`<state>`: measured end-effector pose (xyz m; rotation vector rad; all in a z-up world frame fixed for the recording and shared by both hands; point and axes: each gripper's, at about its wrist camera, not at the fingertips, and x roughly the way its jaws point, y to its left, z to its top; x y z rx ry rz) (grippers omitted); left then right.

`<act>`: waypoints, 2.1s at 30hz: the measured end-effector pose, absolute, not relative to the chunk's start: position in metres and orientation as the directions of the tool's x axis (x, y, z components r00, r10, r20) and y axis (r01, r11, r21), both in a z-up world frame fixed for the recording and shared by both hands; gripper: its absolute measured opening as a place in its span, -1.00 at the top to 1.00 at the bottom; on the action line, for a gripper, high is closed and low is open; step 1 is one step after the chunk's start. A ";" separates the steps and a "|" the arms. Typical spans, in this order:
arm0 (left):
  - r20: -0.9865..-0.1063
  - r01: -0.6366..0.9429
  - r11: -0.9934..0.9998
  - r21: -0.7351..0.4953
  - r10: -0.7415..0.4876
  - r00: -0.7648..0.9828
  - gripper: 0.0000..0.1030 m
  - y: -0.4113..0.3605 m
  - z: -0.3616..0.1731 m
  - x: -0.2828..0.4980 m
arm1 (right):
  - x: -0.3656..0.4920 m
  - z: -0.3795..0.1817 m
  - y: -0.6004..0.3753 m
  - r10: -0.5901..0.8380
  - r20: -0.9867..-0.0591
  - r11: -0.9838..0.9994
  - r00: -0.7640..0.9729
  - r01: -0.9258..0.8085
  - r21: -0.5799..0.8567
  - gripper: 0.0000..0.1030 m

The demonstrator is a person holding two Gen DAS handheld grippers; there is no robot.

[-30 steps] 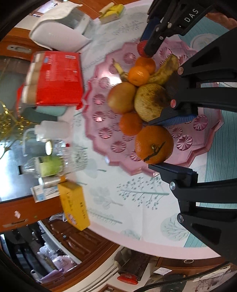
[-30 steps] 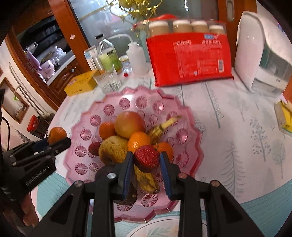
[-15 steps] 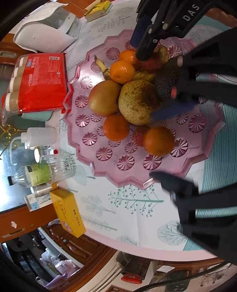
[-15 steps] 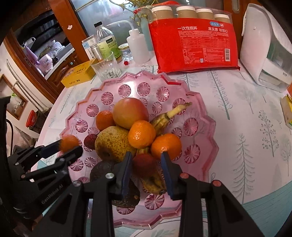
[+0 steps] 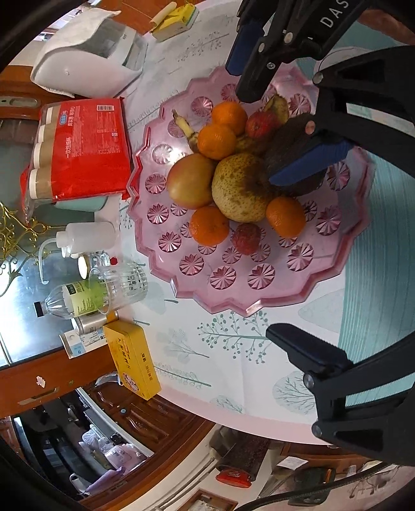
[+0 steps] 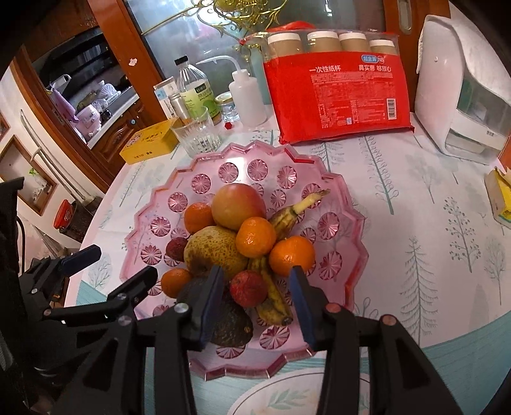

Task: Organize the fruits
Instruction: 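Withdraw both tools from the bowl back toward the plate, then grasp an orange on the plate with the left tool while the right tool grasps another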

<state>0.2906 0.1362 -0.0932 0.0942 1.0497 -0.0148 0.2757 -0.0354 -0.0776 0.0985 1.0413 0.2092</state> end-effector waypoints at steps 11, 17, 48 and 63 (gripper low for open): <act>-0.855 0.054 0.997 0.057 0.021 0.518 -0.73 0.130 -0.071 0.258 | 0.247 -0.050 -0.042 0.229 -0.822 0.973 0.522 -0.144 0.180 0.16; -0.846 0.032 0.999 0.040 0.017 0.534 -0.73 0.128 -0.056 0.236 | 0.227 -0.038 -0.049 0.241 -0.812 0.970 0.532 -0.155 0.186 0.16; -0.816 0.124 0.990 -0.065 -0.124 0.564 -0.73 0.043 -0.056 0.118 | 0.104 -0.043 -0.138 0.181 -0.821 0.983 0.542 -0.107 0.146 0.16; -0.885 0.138 0.989 -0.054 -0.111 0.451 -0.73 0.021 -0.132 0.075 | 0.063 -0.114 -0.153 0.167 -0.888 0.986 0.427 -0.068 0.153 0.16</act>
